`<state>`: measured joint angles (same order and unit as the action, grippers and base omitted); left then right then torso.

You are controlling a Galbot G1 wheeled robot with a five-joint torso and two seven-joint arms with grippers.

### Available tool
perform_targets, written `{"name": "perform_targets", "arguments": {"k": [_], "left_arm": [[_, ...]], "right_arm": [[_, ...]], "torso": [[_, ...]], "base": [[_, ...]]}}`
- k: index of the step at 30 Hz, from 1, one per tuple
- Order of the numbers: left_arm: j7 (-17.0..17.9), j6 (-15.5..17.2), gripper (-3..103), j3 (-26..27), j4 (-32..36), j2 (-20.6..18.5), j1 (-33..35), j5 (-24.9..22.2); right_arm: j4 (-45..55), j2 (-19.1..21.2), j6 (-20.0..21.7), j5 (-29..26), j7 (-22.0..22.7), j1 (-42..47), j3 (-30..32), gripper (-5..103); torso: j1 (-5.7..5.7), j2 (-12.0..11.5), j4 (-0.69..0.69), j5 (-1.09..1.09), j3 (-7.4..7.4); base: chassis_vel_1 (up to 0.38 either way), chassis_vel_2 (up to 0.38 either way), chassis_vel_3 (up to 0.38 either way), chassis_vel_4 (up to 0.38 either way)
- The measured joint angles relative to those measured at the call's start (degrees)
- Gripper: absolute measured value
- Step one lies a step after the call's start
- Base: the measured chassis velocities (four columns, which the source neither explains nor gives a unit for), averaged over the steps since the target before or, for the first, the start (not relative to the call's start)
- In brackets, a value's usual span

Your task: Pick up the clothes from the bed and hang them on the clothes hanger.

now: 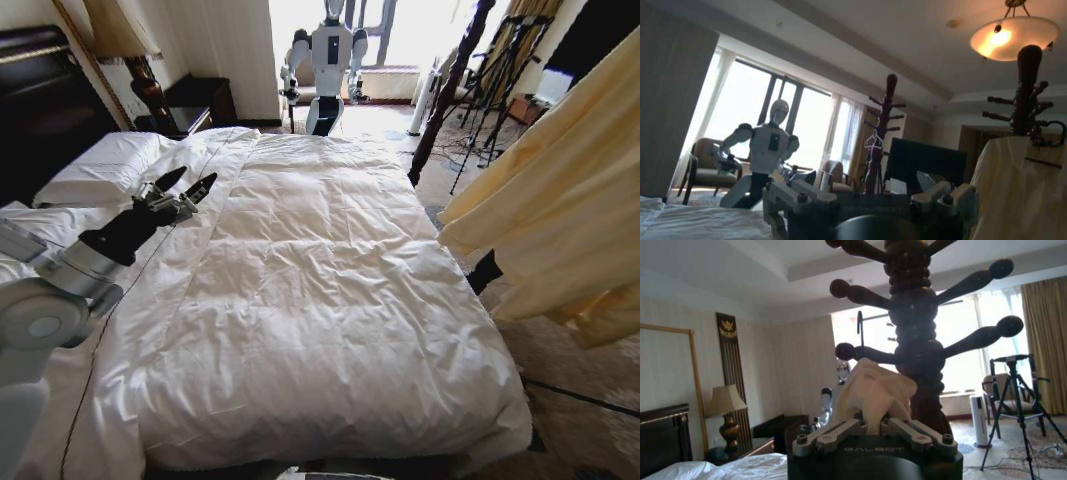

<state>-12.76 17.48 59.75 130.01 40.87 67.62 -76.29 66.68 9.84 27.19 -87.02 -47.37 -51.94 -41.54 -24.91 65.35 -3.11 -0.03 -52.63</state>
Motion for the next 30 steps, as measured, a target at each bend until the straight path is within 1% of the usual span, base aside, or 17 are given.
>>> {"name": "perform_targets", "arguments": {"k": [2,10,19,24,28,30], "left_arm": [[-0.1,0.0,100,-0.2,-0.4,-0.1,-0.4,0.0],[-0.7,0.0,100,-0.5,-1.3,-0.1,-0.7,0.1],[-1.2,0.0,100,-1.7,-2.5,0.0,-1.9,0.4],[-1.3,0.0,100,-2.3,-3.1,0.0,-2.8,0.4],[-1.5,0.0,100,-2.4,-3.4,0.0,-3.0,0.5],[-1.9,0.0,100,-2.5,-4.1,0.0,-3.4,0.5]], "right_arm": [[-1.4,-1.3,0.4,0.0,0.0,-0.1,0.0,1],[-3.6,-3.5,0.9,0.0,0.5,-0.1,-0.4,1],[-5.5,-3.3,0.9,0.5,0.0,0.0,-1.1,1],[-8.8,-5.6,0.9,0.9,-0.4,-0.1,-0.7,1],[-8.8,-6.4,0.9,1.1,-0.3,-0.2,-0.6,1],[-7.6,-7.4,0.9,1.4,0.3,-0.2,-0.8,1]], "torso": [[0.0,0.0,0.0,0.01,0.0],[0.0,0.0,0.02,0.01,0.0],[0.01,0.0,-0.01,0.01,0.0],[0.0,0.0,-0.01,0.02,0.0],[0.0,0.0,0.0,0.01,0.0],[0.0,0.0,0.0,0.0,0.0]], "base": [[0.0,0.0,0.0,0.0],[0.0,0.0,0.0,0.0],[0.0,0.0,0.0,0.0],[0.0,0.0,0.0,0.0],[0.0,0.0,0.0,0.0],[0.0,0.0,0.0,0.0]]}}
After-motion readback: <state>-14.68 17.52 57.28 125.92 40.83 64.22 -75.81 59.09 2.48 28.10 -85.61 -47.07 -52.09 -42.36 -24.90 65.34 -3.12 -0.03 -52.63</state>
